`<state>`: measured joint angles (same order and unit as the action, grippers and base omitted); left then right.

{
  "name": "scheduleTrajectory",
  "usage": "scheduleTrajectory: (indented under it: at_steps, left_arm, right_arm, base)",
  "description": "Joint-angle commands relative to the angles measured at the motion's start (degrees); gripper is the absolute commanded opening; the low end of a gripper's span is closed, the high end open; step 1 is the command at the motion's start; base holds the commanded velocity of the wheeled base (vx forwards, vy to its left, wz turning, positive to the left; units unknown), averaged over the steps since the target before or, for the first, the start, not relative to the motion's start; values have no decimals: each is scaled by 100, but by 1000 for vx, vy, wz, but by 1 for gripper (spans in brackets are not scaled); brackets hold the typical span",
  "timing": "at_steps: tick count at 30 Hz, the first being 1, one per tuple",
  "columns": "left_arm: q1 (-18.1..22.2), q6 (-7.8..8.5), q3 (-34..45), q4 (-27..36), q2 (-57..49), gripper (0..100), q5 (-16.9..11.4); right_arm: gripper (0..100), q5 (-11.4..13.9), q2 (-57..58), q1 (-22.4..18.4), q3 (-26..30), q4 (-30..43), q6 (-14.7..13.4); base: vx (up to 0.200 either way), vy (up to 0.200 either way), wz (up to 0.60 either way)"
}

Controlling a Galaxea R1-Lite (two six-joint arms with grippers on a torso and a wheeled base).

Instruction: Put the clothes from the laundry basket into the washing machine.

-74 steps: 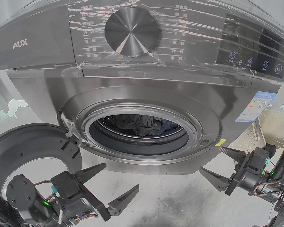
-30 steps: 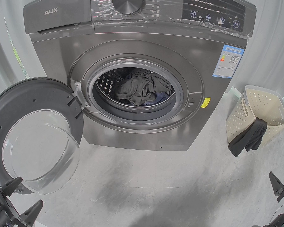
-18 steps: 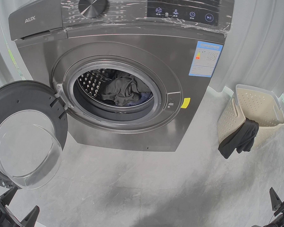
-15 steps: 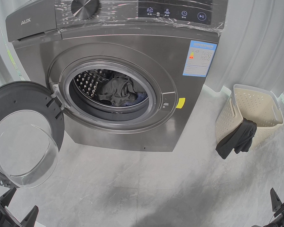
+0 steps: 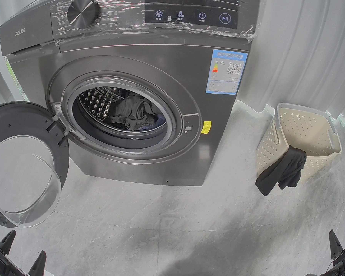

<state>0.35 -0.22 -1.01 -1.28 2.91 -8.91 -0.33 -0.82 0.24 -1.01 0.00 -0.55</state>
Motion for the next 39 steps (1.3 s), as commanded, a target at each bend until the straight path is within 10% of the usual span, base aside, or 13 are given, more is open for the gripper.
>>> scheduleTrajectory:
  at_steps: [1, 6, 8, 11, 18, 39]
  left_arm:
    - [17, 40, -31, 137, -186, 100, -155]
    - [-27, -119, -57, 154, -291, 100, -875]
    - [-18, -145, -48, 146, -291, 100, -761]
    - [-18, 40, -48, 172, -291, 100, 223]
    - [-27, 66, 84, 154, -291, 100, 909]
    - [-35, 57, 92, 154, -291, 100, 786]
  right_arm:
    - [100, 50, 82, -7, 92, 9, 64]
    - [100, 226, 82, 2, 92, 0, 99]
    - [100, 226, 82, 2, 92, 0, 99]
    - [100, 226, 82, 2, 92, 0, 99]
    - [100, 226, 82, 2, 92, 0, 81]
    - [100, 217, 82, 2, 92, 0, 72]
  base:
    - [0, -200, 0]
    - [0, -160, 0]
    - [0, 0, 0]
    - [0, 0, 0]
    - [0, 0, 0]
    - [0, -124, 0]
